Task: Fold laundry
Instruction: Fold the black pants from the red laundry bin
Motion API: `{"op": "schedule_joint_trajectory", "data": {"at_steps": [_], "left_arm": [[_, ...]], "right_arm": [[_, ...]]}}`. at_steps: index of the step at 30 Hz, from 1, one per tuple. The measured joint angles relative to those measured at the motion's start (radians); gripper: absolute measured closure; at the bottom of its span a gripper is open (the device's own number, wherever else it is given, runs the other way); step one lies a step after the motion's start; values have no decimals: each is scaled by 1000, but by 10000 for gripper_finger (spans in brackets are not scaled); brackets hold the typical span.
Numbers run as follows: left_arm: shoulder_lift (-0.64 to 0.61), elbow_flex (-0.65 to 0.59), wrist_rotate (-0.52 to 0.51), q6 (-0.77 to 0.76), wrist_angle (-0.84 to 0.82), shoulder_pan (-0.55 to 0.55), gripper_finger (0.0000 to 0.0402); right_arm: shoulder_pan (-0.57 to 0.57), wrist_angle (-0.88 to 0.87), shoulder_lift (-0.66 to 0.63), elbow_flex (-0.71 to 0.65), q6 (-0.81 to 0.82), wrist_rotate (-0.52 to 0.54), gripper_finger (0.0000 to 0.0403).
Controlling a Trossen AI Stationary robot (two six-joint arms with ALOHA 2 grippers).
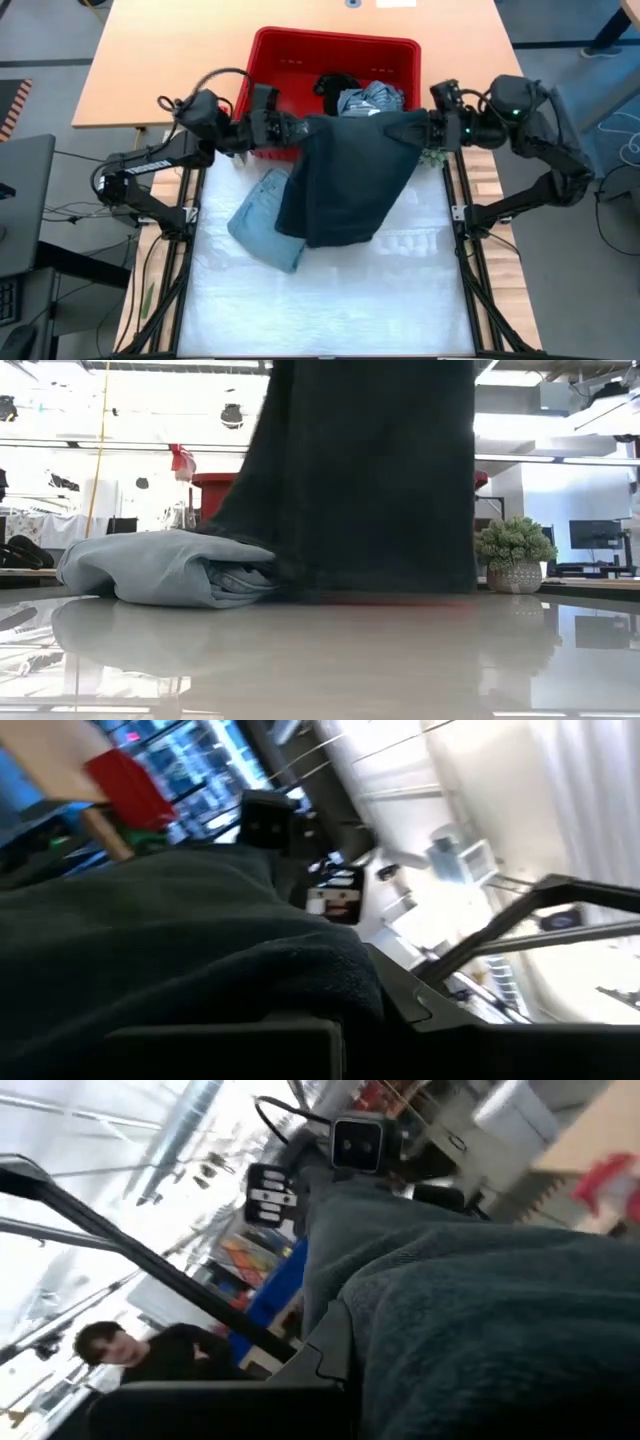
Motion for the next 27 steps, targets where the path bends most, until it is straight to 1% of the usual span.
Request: {"op": "schedule_joint_trajectory", "data": {"at_steps": [3, 6, 10, 13, 15, 17, 24, 27], "left_arm": [[-7, 4, 13, -3, 14, 0, 401], [-3, 4, 45, -7, 11, 0, 401], [-3, 53, 74, 14, -53, 4, 401], [-2, 97, 86, 57, -141, 3, 401], [-3, 128, 89, 87, -180, 2, 401], [-3, 151, 88, 103, -193, 2, 401], [-2, 194, 69, 140, -210, 2, 401], [-4, 195, 48, 141, -206, 2, 401]], "right_arm": [[-7, 7, 16, 22, 17, -19, 370], [-47, -14, 23, 56, 10, -47, 365], [-57, 22, 35, 79, -94, -42, 359], [-35, 67, 51, 78, -129, -53, 344], [-27, 107, 56, 77, -146, -67, 323], [-18, 134, 55, 76, -165, -69, 294], [53, 168, 55, 77, -176, -68, 171], [78, 191, 59, 77, -186, -61, 139]]}}
